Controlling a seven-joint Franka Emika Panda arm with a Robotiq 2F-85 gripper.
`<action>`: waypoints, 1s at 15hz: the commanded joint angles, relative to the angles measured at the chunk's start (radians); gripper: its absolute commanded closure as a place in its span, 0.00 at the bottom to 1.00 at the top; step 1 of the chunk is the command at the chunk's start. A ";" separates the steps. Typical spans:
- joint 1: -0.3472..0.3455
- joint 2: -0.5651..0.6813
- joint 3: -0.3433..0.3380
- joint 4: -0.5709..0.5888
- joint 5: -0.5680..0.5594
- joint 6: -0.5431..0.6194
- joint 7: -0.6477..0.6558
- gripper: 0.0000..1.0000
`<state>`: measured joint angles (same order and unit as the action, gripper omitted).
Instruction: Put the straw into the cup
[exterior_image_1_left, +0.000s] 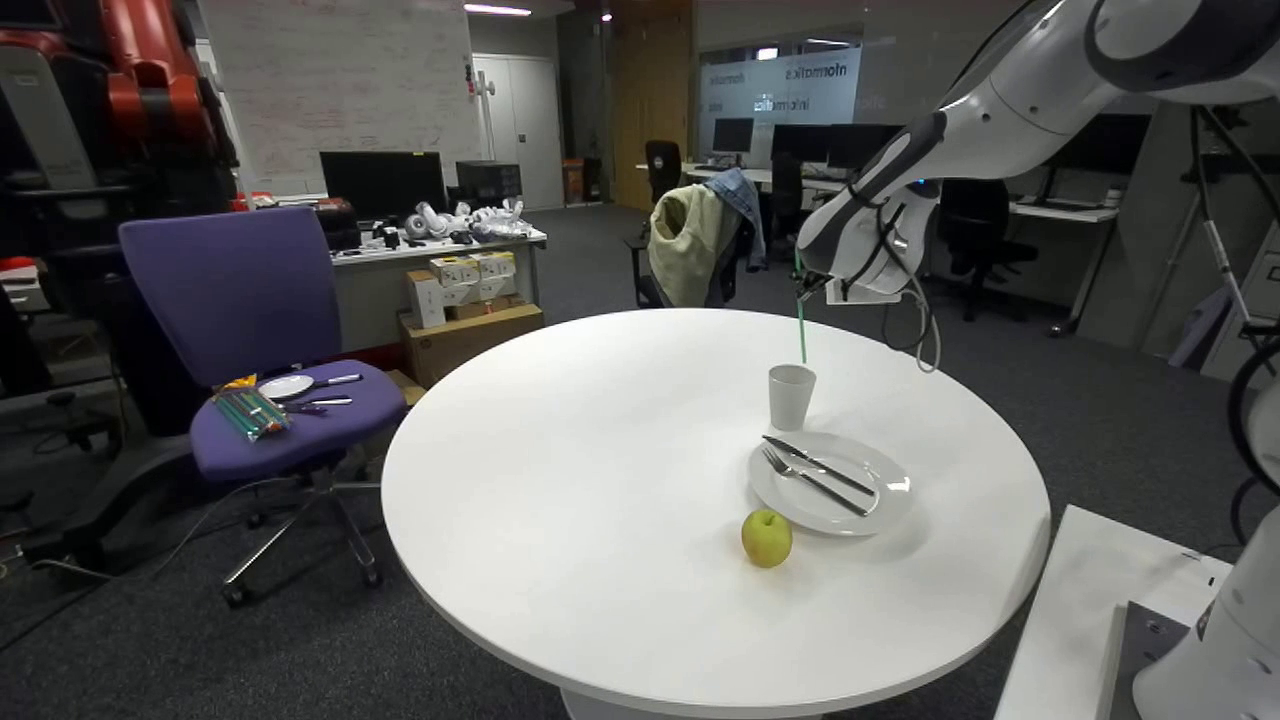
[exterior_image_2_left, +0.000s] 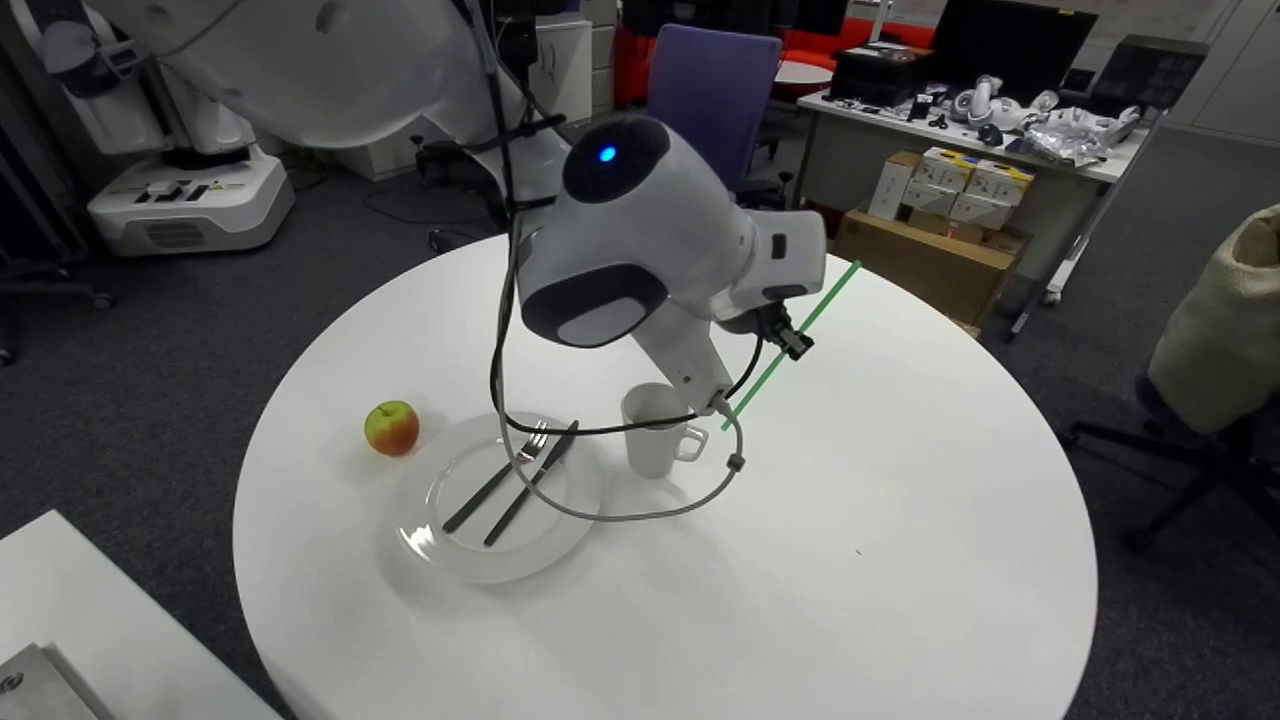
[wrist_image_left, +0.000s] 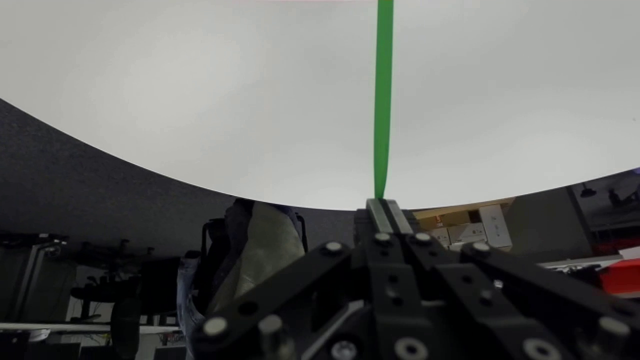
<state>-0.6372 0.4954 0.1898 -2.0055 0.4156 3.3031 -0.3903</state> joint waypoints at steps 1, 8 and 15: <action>-0.060 -0.100 0.079 -0.116 0.009 0.052 0.005 1.00; -0.126 -0.161 0.175 -0.199 0.004 0.071 0.010 1.00; -0.114 -0.164 0.180 -0.236 0.011 0.086 0.007 1.00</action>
<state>-0.7465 0.3720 0.3594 -2.1860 0.4156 3.3502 -0.3903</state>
